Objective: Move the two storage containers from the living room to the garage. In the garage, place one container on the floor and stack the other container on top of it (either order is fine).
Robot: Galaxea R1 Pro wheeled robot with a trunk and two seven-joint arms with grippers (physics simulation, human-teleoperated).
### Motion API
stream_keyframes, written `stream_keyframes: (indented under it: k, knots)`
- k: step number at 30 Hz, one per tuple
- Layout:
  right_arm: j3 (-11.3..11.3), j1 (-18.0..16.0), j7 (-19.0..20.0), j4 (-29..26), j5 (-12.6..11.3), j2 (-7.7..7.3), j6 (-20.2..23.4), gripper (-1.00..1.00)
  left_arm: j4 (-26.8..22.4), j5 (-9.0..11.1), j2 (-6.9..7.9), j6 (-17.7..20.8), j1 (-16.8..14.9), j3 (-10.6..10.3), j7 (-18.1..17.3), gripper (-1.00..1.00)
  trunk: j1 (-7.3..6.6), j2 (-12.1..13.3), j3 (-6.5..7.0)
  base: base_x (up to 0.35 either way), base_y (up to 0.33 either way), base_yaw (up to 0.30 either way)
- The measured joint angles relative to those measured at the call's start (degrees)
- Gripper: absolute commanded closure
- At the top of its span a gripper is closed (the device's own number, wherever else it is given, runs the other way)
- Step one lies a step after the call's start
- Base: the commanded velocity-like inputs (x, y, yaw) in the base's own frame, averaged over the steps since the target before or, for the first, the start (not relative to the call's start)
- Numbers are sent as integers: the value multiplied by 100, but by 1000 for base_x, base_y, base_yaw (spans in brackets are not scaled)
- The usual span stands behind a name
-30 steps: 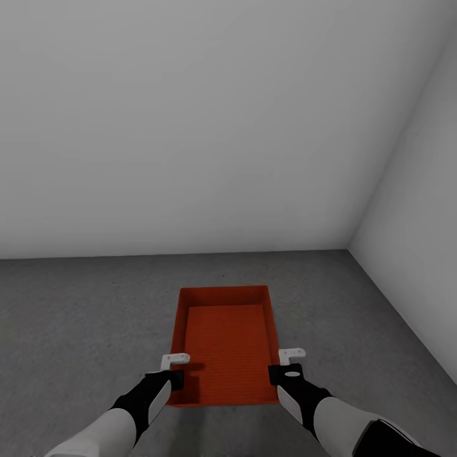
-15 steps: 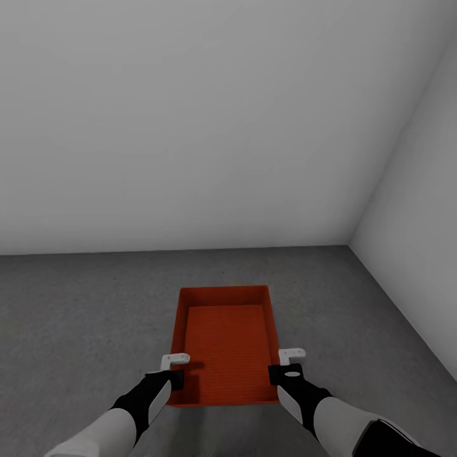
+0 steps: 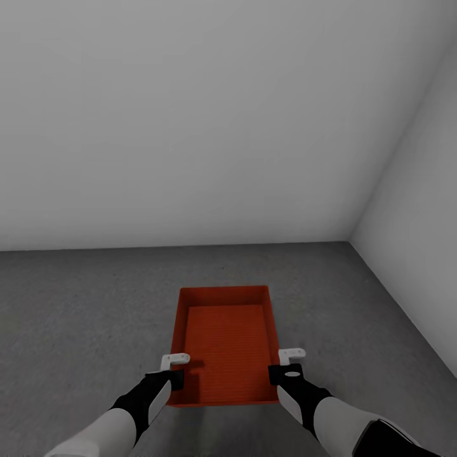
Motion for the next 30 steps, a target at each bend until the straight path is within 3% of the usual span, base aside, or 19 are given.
stream_keyframes:
  k: [30]
  knots:
    - [-10,0,-8,-1,4,5,1,100,-13,-11,2,12,0,3,0,100,0,0,-11,0,0,63]
